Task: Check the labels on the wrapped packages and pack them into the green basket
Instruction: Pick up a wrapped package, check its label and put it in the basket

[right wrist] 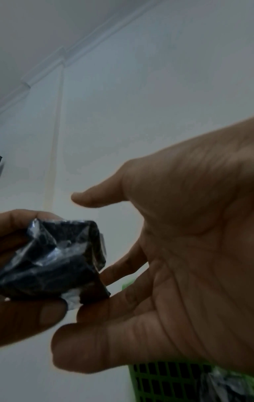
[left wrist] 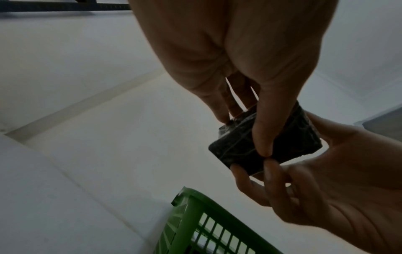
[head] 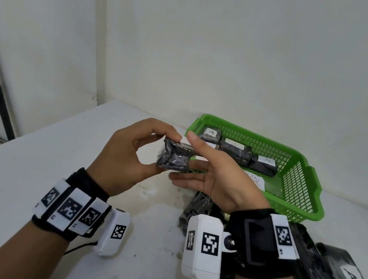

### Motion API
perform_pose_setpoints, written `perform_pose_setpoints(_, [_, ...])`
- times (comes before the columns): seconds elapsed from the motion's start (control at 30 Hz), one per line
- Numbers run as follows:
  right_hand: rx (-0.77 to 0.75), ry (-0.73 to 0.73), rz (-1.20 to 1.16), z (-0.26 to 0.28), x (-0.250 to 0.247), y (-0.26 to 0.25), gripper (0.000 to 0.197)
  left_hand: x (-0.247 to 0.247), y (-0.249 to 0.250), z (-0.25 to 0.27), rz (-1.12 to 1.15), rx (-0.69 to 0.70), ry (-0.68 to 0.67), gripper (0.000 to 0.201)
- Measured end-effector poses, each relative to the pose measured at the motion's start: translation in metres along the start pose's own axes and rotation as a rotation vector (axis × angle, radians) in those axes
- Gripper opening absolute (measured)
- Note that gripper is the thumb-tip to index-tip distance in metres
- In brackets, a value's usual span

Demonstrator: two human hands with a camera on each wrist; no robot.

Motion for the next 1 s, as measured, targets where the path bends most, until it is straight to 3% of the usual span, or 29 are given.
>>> perform_pose_setpoints(0.13, [-0.007,0.002,-0.058,0.0,-0.002,0.001,0.037,0.007,0.002,0.001,-0.032,0.017,-0.058,0.046])
perform_pose_setpoints(0.33, [0.004,-0.059,-0.076,0.0,-0.002,0.002,0.03,0.005,-0.014,0.003,0.032,-0.152,-0.155,0.082])
perform_pose_setpoints(0.5, [-0.017,-0.003,-0.044,-0.002,-0.013,0.0,0.029,0.012,-0.021,0.005,0.28,-0.255,-0.209,0.07])
perform_pose_setpoints(0.63, [-0.05,0.036,0.003,-0.001,-0.017,-0.006,0.035,0.01,-0.028,-0.003,0.373,-0.371,-0.005,0.038])
perform_pose_setpoints(0.77, [-0.078,0.104,0.017,0.003,-0.02,-0.01,0.035,0.018,-0.032,-0.011,0.275,-0.441,0.078,0.027])
perform_pose_setpoints(0.87, [-0.063,0.181,-0.077,0.004,-0.029,-0.007,0.03,0.02,-0.036,-0.02,0.264,-0.49,0.158,0.024])
perform_pose_setpoints(1.0, [-0.056,0.18,-0.189,0.007,-0.036,-0.011,0.016,0.033,-0.044,-0.035,0.331,-0.549,0.222,0.031])
Point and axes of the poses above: each hand's wrist, its own z-axis away from the middle knuckle, its own x-axis out of the palm, y = z × x, the point moved 9 cm from there along -z, towards the middle knuckle, and after that the axes turned 1 degree about y, right-handed, at the moved point
